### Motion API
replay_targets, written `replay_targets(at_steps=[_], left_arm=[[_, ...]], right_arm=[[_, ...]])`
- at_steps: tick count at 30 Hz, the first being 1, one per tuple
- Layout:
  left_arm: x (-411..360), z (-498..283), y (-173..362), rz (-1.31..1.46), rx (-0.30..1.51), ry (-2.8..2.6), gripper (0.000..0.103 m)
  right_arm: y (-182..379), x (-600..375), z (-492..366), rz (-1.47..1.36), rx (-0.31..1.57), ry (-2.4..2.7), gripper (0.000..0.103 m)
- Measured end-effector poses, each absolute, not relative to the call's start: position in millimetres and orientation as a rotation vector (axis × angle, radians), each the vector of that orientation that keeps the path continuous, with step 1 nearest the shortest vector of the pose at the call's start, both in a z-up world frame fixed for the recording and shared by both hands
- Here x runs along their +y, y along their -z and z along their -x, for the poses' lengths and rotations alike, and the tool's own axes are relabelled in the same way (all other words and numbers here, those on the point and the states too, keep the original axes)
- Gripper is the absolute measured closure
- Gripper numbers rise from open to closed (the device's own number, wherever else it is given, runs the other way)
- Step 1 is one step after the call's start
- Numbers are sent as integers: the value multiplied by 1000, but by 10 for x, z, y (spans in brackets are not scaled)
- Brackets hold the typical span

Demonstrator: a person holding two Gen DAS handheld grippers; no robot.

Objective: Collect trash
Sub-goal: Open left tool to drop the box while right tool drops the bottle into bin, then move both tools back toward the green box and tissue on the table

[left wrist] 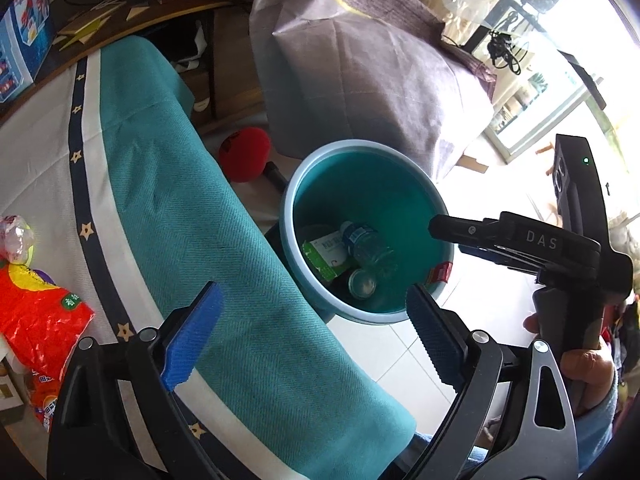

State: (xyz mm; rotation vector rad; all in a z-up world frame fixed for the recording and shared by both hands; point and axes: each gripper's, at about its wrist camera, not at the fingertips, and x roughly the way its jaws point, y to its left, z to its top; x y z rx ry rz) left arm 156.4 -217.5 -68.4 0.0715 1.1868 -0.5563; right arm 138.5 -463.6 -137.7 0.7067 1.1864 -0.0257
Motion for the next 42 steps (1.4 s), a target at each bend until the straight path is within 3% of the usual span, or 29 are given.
replay_targets(at_steps=[13,29,42], left_arm=[[-1270,-1244,424,-19,1111,459,8],[674,-546,225,174,1005,208,6],[1997,-327,574,359,961,86,5]], right_arm=[[1073,-3741,-1372,-598,1184,-96,22],[707,-2132,-1376,-314,1221,-278,22],[657,-680,-1376,114,1148,-399,22]])
